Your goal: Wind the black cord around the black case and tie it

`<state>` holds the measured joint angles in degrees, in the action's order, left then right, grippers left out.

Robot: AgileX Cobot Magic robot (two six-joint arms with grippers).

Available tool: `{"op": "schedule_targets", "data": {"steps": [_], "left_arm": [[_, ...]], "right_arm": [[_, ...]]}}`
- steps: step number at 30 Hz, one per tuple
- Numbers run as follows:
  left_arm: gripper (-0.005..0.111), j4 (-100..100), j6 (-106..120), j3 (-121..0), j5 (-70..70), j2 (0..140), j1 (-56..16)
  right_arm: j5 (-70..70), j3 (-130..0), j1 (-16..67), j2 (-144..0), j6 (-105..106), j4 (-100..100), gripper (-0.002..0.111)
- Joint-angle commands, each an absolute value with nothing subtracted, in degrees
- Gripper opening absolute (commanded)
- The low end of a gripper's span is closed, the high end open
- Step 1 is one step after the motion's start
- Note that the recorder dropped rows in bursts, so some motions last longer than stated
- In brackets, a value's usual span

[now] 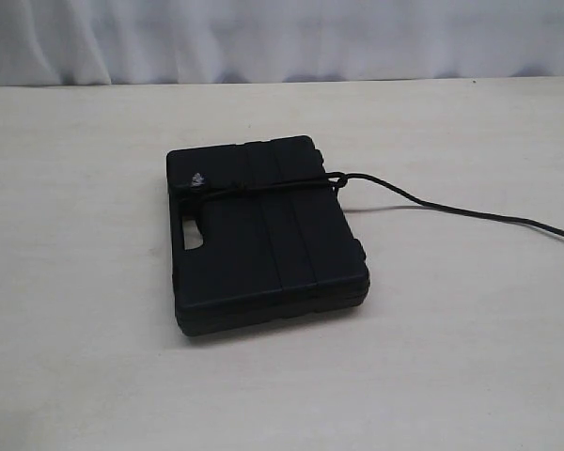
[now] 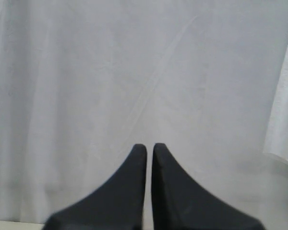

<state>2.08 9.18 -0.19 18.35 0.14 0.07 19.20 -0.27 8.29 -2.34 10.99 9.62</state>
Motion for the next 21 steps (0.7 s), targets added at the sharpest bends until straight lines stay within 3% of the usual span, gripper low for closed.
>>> {"op": "schedule_targets", "data": {"steps": [1,14,21], "left_arm": [[0.000,2.25,9.37,0.00,17.74,0.00,0.27],[0.000,2.26,9.37,0.00,17.62,0.00,0.27],[0.000,2.26,9.37,0.00,17.62,0.00,0.27]], "right_arm": [[19.42,0.00,9.87,-1.58,10.71,7.34,0.004],[10.92,0.00,10.58,0.00,10.77,1.38,0.004],[5.36,0.00,10.49,0.00,0.36,-10.53,0.004]]}}
